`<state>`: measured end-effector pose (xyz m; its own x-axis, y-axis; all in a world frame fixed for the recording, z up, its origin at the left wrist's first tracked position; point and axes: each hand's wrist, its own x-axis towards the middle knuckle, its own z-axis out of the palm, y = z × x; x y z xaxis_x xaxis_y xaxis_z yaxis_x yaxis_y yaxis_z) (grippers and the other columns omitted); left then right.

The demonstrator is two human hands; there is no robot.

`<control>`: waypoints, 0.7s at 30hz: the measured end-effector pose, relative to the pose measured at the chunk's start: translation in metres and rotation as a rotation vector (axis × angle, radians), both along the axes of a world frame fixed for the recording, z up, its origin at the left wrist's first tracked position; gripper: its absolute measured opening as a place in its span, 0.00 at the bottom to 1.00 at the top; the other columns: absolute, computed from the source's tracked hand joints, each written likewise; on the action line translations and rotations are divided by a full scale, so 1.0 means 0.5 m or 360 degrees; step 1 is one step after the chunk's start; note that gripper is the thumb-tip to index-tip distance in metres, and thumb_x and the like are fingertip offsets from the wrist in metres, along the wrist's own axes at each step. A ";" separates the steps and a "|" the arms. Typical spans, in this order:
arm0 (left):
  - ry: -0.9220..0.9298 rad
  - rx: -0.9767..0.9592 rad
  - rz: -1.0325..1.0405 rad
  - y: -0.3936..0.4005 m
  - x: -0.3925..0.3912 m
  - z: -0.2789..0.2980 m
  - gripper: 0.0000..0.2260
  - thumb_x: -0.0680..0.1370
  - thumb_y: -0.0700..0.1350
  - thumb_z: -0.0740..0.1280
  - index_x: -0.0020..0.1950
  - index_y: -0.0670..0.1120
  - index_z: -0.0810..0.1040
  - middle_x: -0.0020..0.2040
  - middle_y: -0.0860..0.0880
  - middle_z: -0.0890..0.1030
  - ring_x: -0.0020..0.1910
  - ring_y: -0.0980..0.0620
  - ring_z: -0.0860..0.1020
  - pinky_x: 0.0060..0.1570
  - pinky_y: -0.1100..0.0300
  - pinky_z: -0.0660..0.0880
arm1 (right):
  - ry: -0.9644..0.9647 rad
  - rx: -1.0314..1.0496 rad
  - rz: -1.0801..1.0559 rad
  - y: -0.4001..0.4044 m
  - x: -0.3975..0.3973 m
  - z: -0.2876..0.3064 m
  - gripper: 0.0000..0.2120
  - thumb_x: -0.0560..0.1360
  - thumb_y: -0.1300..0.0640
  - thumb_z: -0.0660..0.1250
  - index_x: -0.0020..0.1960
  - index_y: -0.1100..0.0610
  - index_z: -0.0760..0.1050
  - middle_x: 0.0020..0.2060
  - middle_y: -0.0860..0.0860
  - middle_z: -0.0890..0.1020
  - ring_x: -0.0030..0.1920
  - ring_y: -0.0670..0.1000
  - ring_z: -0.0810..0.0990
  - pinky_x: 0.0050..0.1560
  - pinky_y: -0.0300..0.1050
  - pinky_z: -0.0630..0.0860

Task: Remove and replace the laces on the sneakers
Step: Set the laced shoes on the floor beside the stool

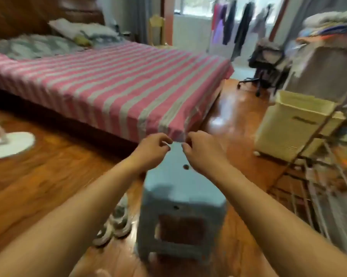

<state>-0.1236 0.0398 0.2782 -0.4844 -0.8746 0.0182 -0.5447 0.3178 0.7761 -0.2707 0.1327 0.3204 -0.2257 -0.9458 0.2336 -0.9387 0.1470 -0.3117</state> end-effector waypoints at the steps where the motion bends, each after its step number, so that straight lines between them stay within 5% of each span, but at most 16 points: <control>1: -0.0085 0.0070 0.0274 -0.031 0.130 -0.049 0.10 0.79 0.39 0.65 0.52 0.52 0.81 0.48 0.49 0.85 0.44 0.50 0.81 0.44 0.57 0.76 | -0.0090 0.0045 0.0194 -0.050 0.095 -0.051 0.09 0.80 0.52 0.62 0.47 0.56 0.77 0.45 0.54 0.77 0.47 0.58 0.77 0.46 0.51 0.73; 4: -0.0378 0.0373 0.0833 -0.060 0.467 -0.212 0.06 0.81 0.37 0.64 0.51 0.48 0.78 0.52 0.42 0.83 0.43 0.45 0.79 0.38 0.58 0.73 | -0.0292 0.0356 0.0619 -0.171 0.356 -0.220 0.08 0.79 0.53 0.63 0.45 0.55 0.77 0.45 0.54 0.79 0.47 0.58 0.78 0.45 0.49 0.73; 7: -0.0681 0.0729 0.0883 -0.030 0.623 -0.393 0.08 0.83 0.42 0.65 0.61 0.45 0.80 0.58 0.44 0.82 0.49 0.46 0.81 0.37 0.60 0.72 | -0.0349 0.0863 0.0662 -0.244 0.513 -0.449 0.07 0.77 0.57 0.64 0.52 0.56 0.79 0.49 0.57 0.80 0.53 0.60 0.80 0.48 0.48 0.77; 10: -0.0678 0.0885 0.0631 -0.020 0.612 -0.579 0.19 0.84 0.44 0.65 0.75 0.46 0.71 0.70 0.46 0.77 0.64 0.47 0.77 0.47 0.66 0.68 | -0.0340 0.1238 0.0375 -0.266 0.530 -0.697 0.26 0.77 0.49 0.61 0.74 0.49 0.65 0.69 0.59 0.69 0.67 0.63 0.73 0.67 0.53 0.72; 13: -0.0638 0.0977 0.0478 -0.029 0.553 -0.757 0.31 0.82 0.48 0.67 0.82 0.54 0.57 0.77 0.48 0.67 0.75 0.44 0.66 0.70 0.61 0.65 | -0.0186 0.1548 0.0194 -0.273 0.495 -0.866 0.31 0.77 0.46 0.62 0.77 0.42 0.55 0.72 0.61 0.65 0.67 0.65 0.72 0.68 0.56 0.71; 15: -0.0685 0.0991 0.0506 -0.043 0.526 -0.852 0.32 0.80 0.52 0.68 0.80 0.60 0.58 0.74 0.44 0.67 0.73 0.42 0.68 0.71 0.52 0.68 | -0.0159 0.1642 0.0179 -0.282 0.480 -0.912 0.29 0.79 0.55 0.63 0.77 0.45 0.59 0.70 0.61 0.65 0.67 0.64 0.71 0.67 0.55 0.71; 17: -0.0703 0.0973 0.0609 -0.055 0.507 -0.915 0.22 0.79 0.50 0.67 0.72 0.59 0.68 0.68 0.42 0.68 0.64 0.39 0.73 0.65 0.50 0.73 | -0.0075 0.1593 0.0188 -0.295 0.466 -0.943 0.22 0.79 0.61 0.61 0.72 0.51 0.67 0.68 0.59 0.68 0.65 0.63 0.74 0.65 0.54 0.72; 21: -0.0567 0.0740 0.0909 -0.078 0.511 -0.903 0.07 0.78 0.49 0.69 0.52 0.54 0.72 0.60 0.40 0.74 0.54 0.38 0.76 0.54 0.51 0.76 | 0.0055 0.1326 0.0271 -0.314 0.473 -0.944 0.13 0.78 0.63 0.61 0.61 0.53 0.75 0.56 0.57 0.77 0.55 0.60 0.79 0.56 0.52 0.77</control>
